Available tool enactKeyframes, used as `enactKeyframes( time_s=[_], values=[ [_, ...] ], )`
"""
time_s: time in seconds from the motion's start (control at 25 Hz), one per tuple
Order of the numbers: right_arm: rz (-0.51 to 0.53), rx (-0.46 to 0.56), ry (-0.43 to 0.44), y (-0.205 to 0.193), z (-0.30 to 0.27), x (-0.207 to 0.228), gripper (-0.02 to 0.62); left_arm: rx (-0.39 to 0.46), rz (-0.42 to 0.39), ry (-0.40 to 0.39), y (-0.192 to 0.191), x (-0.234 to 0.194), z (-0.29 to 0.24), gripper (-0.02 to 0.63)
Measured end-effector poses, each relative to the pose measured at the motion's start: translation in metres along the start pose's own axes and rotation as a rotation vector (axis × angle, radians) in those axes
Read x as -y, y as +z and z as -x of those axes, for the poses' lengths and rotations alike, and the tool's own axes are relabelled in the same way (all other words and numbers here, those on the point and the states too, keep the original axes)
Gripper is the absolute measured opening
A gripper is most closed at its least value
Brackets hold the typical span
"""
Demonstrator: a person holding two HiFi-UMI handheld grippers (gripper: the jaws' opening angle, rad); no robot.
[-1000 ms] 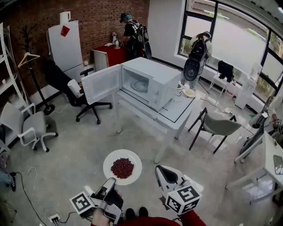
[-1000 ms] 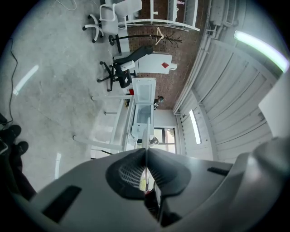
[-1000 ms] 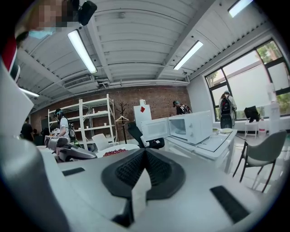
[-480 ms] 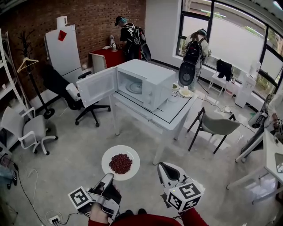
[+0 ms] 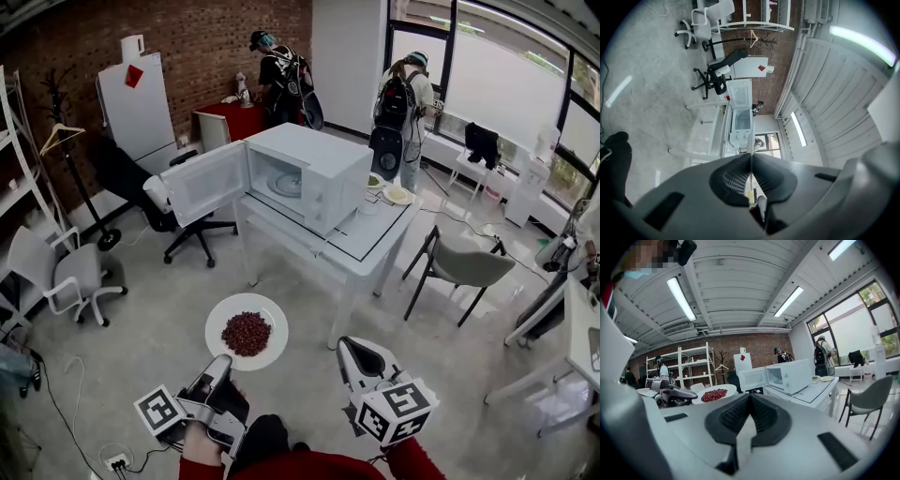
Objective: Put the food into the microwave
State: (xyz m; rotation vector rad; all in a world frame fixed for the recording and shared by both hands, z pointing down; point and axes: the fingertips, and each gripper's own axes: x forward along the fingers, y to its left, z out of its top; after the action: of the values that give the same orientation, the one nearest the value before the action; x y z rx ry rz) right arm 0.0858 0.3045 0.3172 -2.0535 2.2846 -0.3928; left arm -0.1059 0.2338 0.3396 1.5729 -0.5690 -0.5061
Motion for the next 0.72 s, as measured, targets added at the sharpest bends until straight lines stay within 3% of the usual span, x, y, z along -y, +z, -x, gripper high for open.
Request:
enactKeyframes(
  time_s=[0.36, 0.72],
  values=[
    [-0.007, -0.019, 0.017, -0.002, -0.036, -0.001, 0.014, 0.001, 0.016, -0.002, 0.022, -0.006, -0.023, 0.021],
    [-0.007, -0.048, -0.013, 0.004, -0.127, 0.002, 0.014, -0.042, 0.03, 0.014, 0.091, -0.022, -0.079, 0.021]
  ],
)
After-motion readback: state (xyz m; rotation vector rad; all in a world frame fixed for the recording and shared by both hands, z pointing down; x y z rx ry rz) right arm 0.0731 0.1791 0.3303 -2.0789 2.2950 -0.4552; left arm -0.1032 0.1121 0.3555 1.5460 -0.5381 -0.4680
